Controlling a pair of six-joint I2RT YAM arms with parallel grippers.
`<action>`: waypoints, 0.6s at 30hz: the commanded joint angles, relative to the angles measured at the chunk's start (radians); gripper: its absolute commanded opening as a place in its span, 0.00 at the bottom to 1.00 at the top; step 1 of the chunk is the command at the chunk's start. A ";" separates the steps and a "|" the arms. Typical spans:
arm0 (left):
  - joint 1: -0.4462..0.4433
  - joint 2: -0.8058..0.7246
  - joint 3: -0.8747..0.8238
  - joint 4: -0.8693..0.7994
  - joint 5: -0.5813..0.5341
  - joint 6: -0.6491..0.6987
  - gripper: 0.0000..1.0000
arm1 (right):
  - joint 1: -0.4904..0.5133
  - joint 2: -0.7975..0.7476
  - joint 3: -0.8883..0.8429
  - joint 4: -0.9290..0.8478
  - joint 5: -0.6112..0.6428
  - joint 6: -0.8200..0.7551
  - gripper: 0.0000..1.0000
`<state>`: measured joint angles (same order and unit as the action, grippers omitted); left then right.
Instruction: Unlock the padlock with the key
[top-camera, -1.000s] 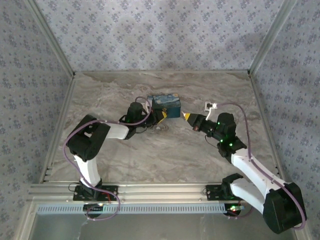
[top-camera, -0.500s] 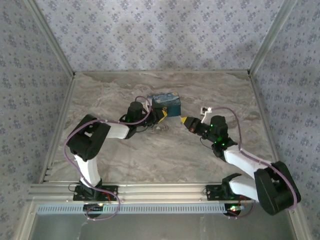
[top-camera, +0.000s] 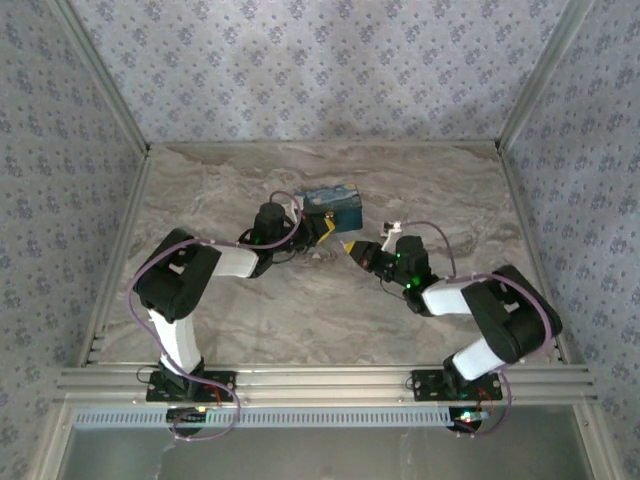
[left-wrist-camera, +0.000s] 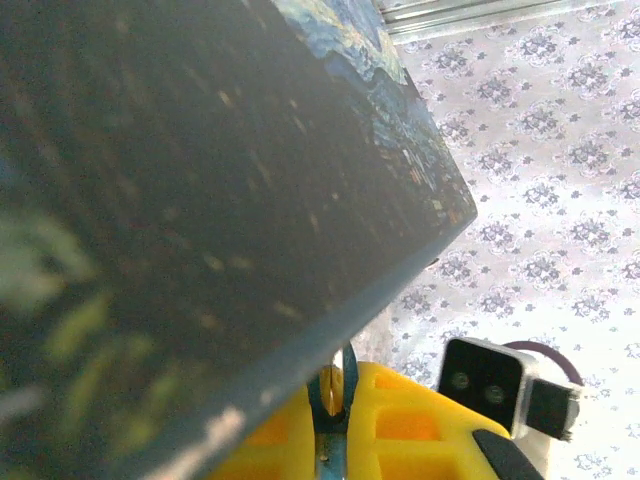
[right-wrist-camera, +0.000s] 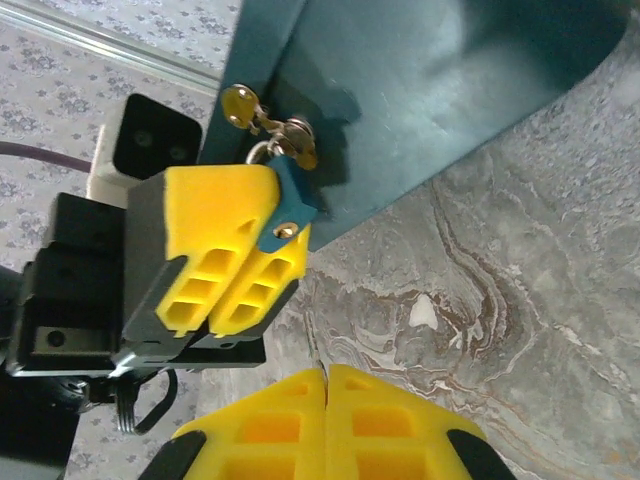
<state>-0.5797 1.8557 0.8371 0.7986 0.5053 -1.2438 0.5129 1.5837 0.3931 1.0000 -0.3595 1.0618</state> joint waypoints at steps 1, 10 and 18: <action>0.001 0.013 0.022 0.084 0.022 -0.015 0.04 | 0.012 0.041 0.031 0.129 0.028 0.053 0.00; 0.002 0.023 0.006 0.126 0.021 -0.035 0.04 | 0.010 0.097 0.035 0.194 0.038 0.098 0.00; 0.001 0.029 0.001 0.135 0.022 -0.038 0.04 | 0.007 0.107 0.033 0.208 0.046 0.109 0.00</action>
<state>-0.5797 1.8740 0.8368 0.8654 0.5056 -1.2701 0.5220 1.6730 0.4107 1.1633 -0.3344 1.1564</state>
